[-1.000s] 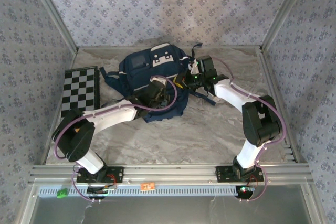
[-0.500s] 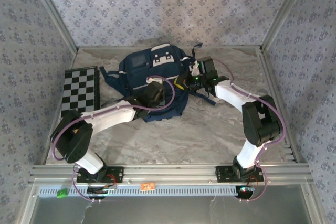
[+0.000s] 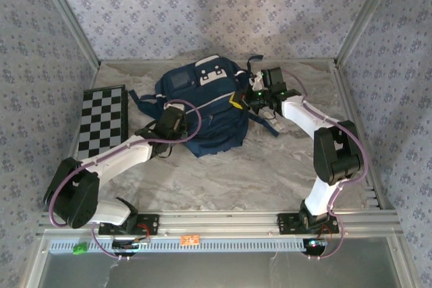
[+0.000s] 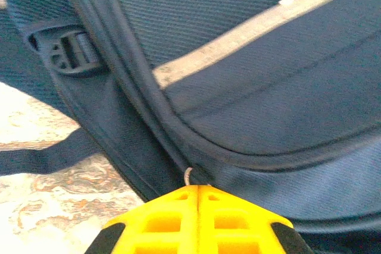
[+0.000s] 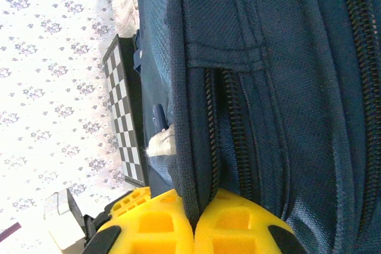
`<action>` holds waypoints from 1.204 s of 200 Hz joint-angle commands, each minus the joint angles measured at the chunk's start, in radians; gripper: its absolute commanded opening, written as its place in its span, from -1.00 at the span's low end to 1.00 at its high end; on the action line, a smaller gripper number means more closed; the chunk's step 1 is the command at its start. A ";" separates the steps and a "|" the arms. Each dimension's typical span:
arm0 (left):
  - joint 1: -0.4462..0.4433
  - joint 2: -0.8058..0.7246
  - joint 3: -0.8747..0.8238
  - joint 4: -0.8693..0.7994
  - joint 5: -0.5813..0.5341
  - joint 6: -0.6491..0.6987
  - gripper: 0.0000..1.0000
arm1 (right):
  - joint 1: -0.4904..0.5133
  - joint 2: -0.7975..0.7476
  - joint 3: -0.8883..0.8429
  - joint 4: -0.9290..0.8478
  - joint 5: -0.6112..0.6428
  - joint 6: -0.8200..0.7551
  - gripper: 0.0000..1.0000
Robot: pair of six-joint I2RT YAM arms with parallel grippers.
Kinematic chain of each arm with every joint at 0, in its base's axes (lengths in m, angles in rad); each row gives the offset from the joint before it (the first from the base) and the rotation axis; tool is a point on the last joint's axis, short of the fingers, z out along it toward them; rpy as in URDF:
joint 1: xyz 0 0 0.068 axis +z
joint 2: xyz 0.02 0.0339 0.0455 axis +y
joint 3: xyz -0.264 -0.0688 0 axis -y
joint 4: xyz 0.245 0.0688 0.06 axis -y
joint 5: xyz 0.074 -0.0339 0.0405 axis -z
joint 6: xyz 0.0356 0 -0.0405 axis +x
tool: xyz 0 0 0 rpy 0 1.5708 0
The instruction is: Pack books, pencil case, and school supplies into a backpack
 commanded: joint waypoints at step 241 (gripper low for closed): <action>-0.181 0.341 0.297 0.245 -0.188 -0.087 -0.66 | 0.042 0.018 0.010 0.083 0.000 0.022 -1.00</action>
